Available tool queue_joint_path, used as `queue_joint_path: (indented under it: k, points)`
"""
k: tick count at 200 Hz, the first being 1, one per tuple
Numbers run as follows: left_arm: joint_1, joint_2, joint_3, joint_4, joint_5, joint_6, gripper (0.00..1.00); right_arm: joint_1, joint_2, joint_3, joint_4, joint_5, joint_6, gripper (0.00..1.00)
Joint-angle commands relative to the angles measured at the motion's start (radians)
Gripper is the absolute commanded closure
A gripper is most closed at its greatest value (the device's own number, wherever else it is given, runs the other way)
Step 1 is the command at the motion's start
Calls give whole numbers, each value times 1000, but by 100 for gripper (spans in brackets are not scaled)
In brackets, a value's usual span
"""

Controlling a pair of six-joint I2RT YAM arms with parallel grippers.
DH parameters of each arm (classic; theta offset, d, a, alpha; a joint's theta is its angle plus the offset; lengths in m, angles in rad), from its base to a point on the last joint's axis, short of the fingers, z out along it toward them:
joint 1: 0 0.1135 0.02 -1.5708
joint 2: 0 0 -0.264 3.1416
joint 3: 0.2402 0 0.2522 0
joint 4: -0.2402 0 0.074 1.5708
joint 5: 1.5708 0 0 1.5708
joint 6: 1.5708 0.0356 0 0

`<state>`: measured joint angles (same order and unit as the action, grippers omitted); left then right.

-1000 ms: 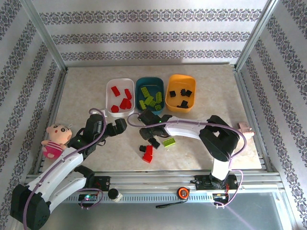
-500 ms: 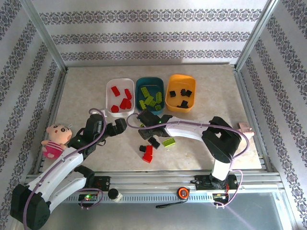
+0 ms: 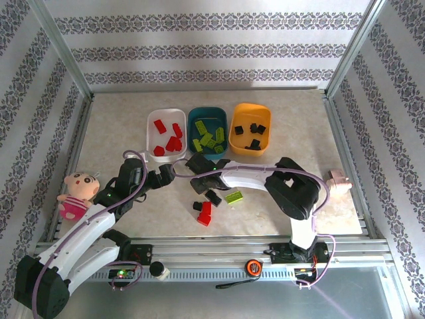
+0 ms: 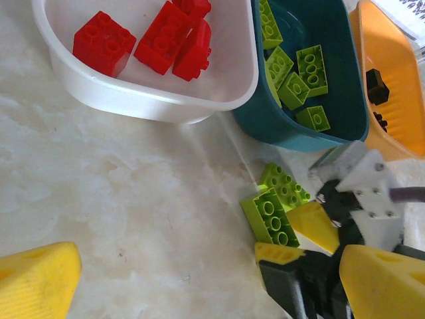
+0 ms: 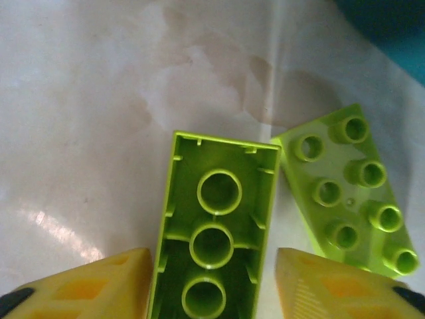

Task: Sort the legos into containers by color
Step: Pick up the lego from the center of the table, then place the lego in the container.

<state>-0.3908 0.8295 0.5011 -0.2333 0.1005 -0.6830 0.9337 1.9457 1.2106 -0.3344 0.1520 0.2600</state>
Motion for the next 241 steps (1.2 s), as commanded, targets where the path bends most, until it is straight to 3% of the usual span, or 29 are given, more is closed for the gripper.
queue_joint_path:
  k: [1,42,87,164,185,212,241]
  points:
    - [-1,-3,-11,-20,-9,-9,0,5,18,32,-16,31,6,54]
    - [0,-2,-7,-21,-7,-4,0,4,-91,-16,46,4,-14,74]
    - [0,-6,-9,-9,-3,1,0,-48,-244,-12,107,-50,-29,78]
    - [-1,-3,-31,15,39,-23,0,-229,-5,287,44,-57,31,75]
    - [0,-4,-47,23,48,-40,0,-271,49,350,42,-62,71,68]
    - [-2,-6,-64,29,57,-49,0,-302,90,415,26,-72,72,40]
    - [-1,-10,-81,42,59,-52,0,-302,15,363,35,-75,56,35]
